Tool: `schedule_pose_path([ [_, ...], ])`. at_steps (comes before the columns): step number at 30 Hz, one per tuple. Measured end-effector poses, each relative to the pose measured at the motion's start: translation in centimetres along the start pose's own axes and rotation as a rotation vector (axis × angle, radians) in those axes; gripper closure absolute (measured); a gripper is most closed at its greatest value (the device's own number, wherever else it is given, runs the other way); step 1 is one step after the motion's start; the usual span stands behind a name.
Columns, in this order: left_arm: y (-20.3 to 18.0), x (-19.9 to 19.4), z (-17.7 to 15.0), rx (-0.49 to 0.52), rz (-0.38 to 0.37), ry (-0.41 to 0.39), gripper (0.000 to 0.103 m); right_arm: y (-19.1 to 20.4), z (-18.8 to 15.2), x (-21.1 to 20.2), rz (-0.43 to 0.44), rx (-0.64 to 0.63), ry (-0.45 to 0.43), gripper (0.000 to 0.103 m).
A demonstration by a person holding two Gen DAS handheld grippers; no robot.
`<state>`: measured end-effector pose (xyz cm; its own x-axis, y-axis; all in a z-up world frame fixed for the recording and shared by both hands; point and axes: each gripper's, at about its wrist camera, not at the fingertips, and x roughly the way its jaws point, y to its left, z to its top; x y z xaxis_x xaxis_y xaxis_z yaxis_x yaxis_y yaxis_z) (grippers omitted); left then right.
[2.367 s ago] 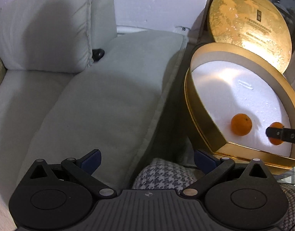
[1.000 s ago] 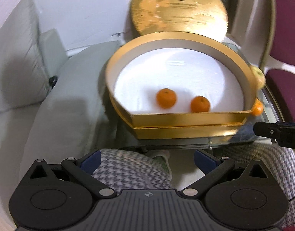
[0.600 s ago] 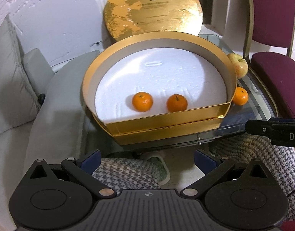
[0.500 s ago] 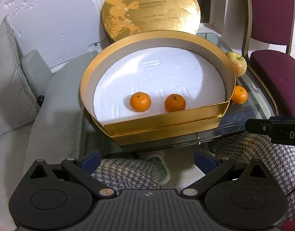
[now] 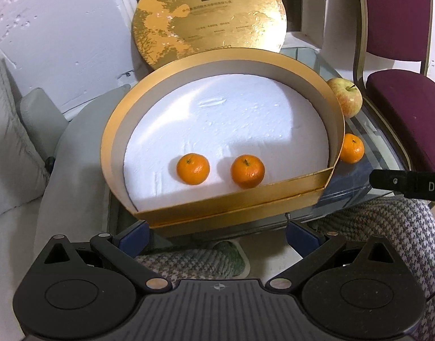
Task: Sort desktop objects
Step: 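Return the right gripper to the tray and grasp the last mandarin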
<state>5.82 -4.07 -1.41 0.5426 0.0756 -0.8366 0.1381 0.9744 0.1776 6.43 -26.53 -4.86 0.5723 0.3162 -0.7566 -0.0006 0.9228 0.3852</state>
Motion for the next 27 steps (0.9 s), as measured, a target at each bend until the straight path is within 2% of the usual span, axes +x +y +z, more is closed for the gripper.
schedule_pose_path([
  [10,-0.8,2.0,1.9,0.015,0.001,0.022,0.001,-2.8,2.3,3.5,-0.016,0.091,-0.012,0.038],
  [27,-1.6,4.6,3.6,0.025,0.002,0.068,0.001,-4.6,4.9,9.1,-0.037,0.083,0.029,0.038],
])
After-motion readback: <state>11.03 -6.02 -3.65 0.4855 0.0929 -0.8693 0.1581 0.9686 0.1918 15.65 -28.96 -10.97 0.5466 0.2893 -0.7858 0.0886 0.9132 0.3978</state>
